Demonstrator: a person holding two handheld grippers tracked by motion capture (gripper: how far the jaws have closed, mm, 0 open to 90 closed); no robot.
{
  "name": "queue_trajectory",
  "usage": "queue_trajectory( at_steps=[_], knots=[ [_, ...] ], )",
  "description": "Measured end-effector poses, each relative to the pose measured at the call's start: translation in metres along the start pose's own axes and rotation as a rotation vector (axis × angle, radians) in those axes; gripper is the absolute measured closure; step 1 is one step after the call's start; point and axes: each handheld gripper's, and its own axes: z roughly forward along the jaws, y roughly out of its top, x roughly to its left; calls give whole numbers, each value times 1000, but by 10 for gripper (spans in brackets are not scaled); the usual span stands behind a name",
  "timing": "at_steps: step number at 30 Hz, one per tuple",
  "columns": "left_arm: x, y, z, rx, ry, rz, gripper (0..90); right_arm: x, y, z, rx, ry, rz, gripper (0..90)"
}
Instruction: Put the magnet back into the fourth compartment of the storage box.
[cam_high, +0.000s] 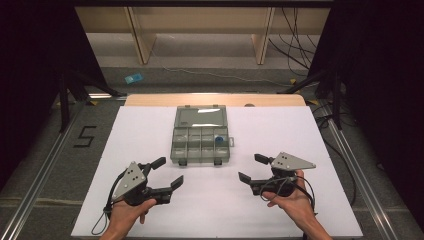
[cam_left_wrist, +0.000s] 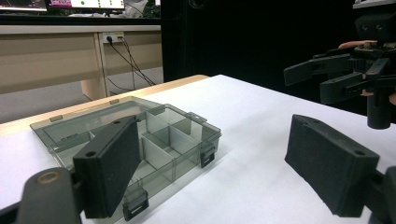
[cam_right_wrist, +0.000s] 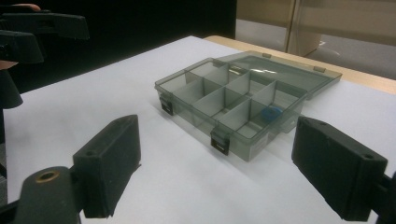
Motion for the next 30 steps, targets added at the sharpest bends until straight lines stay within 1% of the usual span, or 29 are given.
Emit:
queue_trajectory(
  at_steps=[1, 2, 4, 5, 6, 8, 9, 11, 12, 14, 15, 18, 19, 20, 21, 23, 26, 27, 28, 29, 30],
  knots=[
    [0, 0, 0, -1, 0, 0, 171, 0, -1, -1, 10, 4, 5, 166],
    [0, 0, 0, -1, 0, 1, 171, 1, -2, -2, 7, 11, 14, 166],
    [0, 0, 0, -2, 1, 0, 171, 1, -5, -1, -7, -7, 14, 166],
    [0, 0, 0, -2, 1, 1, 172, 1, -6, -3, 7, -8, 12, 166],
    [0, 0, 0, -2, 0, 1, 172, 1, -7, -3, 11, -9, 7, 166],
    [0, 0, 0, -1, 0, 1, 172, 2, -10, -4, 2, -8, 15, 166],
    [0, 0, 0, -2, 0, 0, 172, 2, -10, -6, 14, -9, 15, 166],
    [0, 0, 0, -3, 0, 0, 172, 3, -11, -7, -8, -7, 25, 166],
    [0, 0, 0, -3, 0, 1, 172, 3, -11, -9, 5, -16, 18, 166],
    [0, 0, 0, -4, 0, 1, 172, 3, -12, -11, -10, -16, 15, 165],
    [0, 0, -1, -5, 0, 0, 172, 3, -13, -14, -8, -18, 13, 165],
    [0, 0, 0, -5, -1, 1, 172, 3, -14, -20, -15, -27, 25, 163],
    [-1, 0, 0, -5, -1, -4, 172, 3, -15, -21, -12, -26, 27, 162],
    [-1, 0, 0, -4, -1, -5, 172, 2, -16, -22, -25, -35, 18, 161],
    [-1, 0, 0, -4, -1, -4, 172, 3, -16, -24, -18, -33, 28, 160],
    [0, 0, 0, -2, -1, 0, 172, 3, -16, -26, -26, -42, 18, 160],
    [0, 0, 0, -3, -1, -1, 172, 5, -17, -28, -33, -34, 18, 158],
    [0, 0, 0, -4, -2, -1, 172, 5, -17, -29, -48, -42, 10, 157],
    [0, 0, 0, -3, -2, -1, 172, 6, -17, -29, -50, -35, 1, 157],
    [0, 0, 0, -3, -2, -1, 172, 6, -17, -30, -49, -45, -2, 157],
    [0, 0, 0, -3, -2, -1, 172, 6, -17, -30, -61, -42, -2, 157]
  ],
)
